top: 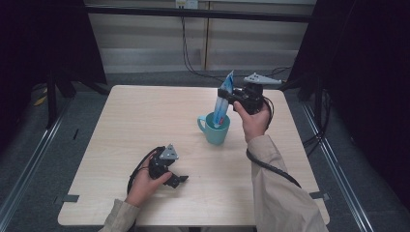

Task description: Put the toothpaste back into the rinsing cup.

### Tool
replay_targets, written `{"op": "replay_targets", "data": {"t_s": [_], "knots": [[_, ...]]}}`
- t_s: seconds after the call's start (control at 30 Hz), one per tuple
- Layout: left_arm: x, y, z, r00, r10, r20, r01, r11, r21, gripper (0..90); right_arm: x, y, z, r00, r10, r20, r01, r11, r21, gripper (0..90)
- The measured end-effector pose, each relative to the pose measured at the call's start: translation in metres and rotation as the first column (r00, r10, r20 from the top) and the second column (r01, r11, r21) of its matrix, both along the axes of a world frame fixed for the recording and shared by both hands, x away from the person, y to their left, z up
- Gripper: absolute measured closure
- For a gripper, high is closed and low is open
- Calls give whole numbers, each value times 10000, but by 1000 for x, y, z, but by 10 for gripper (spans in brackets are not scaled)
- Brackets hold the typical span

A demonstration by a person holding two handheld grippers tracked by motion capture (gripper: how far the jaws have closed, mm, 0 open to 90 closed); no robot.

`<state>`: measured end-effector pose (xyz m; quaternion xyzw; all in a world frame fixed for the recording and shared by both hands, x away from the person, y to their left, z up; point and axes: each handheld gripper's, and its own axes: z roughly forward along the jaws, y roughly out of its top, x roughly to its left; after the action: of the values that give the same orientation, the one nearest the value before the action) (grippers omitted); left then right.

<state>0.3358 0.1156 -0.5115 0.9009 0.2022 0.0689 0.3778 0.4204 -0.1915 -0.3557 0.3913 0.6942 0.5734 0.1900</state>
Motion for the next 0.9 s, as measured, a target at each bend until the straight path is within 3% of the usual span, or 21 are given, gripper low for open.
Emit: {"op": "replay_targets", "data": {"t_s": [0.9], "knots": [[0,0,0,10000,55,1,-55,10000,-63,21,1,7,-36,9995,-198,-232,194,9996,-194,712]]}}
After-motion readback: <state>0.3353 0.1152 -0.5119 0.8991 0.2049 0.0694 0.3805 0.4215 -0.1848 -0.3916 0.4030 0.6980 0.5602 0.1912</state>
